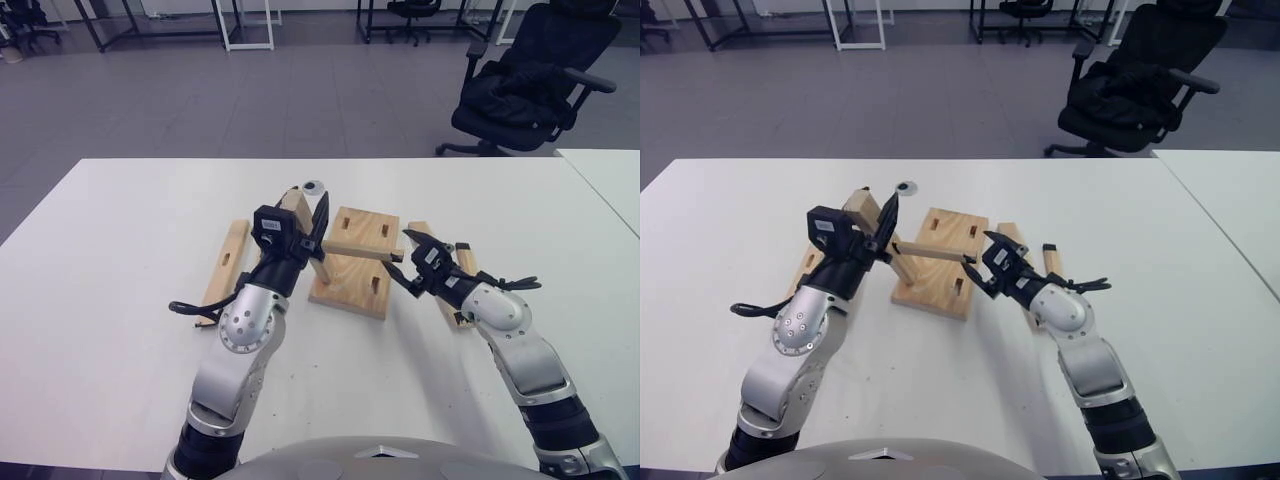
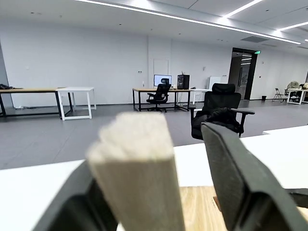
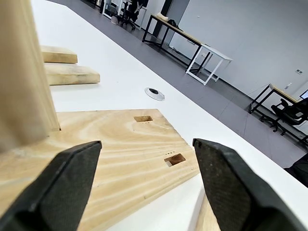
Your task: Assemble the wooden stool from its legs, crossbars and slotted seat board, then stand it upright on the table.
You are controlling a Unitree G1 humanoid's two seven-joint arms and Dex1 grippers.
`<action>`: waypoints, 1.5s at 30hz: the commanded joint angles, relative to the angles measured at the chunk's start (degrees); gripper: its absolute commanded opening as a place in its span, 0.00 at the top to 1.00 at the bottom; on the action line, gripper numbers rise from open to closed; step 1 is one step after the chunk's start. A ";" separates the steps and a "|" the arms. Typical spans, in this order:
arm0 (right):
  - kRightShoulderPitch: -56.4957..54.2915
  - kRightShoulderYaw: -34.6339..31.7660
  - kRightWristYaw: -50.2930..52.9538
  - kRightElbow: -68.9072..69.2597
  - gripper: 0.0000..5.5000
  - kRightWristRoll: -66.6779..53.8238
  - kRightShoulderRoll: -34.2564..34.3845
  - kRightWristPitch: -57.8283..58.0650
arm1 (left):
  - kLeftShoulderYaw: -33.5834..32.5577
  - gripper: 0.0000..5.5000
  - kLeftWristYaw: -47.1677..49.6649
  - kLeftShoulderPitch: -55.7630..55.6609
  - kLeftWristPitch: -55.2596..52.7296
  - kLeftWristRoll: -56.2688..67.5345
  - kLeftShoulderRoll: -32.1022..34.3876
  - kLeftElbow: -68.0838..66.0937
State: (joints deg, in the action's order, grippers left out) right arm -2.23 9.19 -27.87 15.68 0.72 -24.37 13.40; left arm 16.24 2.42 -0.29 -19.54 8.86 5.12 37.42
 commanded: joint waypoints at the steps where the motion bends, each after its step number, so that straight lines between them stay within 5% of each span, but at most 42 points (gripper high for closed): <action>1: 0.10 0.31 -0.03 -2.85 0.36 2.50 -1.90 1.27 | -2.41 0.42 -2.72 -0.06 -3.50 1.36 1.92 6.50; 9: 0.73 0.04 0.18 -5.05 0.36 4.14 -2.12 1.60 | -23.82 0.17 -5.65 -9.96 -4.45 21.50 3.06 15.81; 13: 0.90 -0.70 0.28 -6.15 0.36 4.07 -2.24 1.25 | -31.08 0.16 -4.20 -4.36 -3.19 23.40 2.44 9.74; 20: 1.22 -0.97 0.72 -8.16 0.36 4.21 -2.09 0.54 | -14.81 0.16 -8.95 9.46 -11.62 5.96 13.44 -5.10; 26: 1.42 0.11 1.36 -9.06 0.36 4.47 -1.33 0.04 | -10.81 0.16 -8.48 10.55 -19.38 3.51 12.64 -10.16; 39: 1.75 0.35 2.27 -9.31 0.36 4.85 0.28 0.27 | -11.67 0.60 -7.83 9.99 -19.81 -1.22 10.99 -15.46; 42: 1.24 -1.15 2.44 -9.74 0.36 3.98 -0.08 0.24 | -12.90 0.62 -8.15 9.44 -18.02 -0.97 9.93 -16.07; 45: -3.82 -9.54 2.45 -11.34 0.36 -2.23 -0.82 2.02 | -17.44 0.62 -9.91 5.13 -14.24 2.28 9.26 -13.25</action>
State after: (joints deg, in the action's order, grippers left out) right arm -1.13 5.56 -25.67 5.59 2.34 -24.27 13.72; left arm 1.88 -6.06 9.04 -36.85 9.05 14.31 21.84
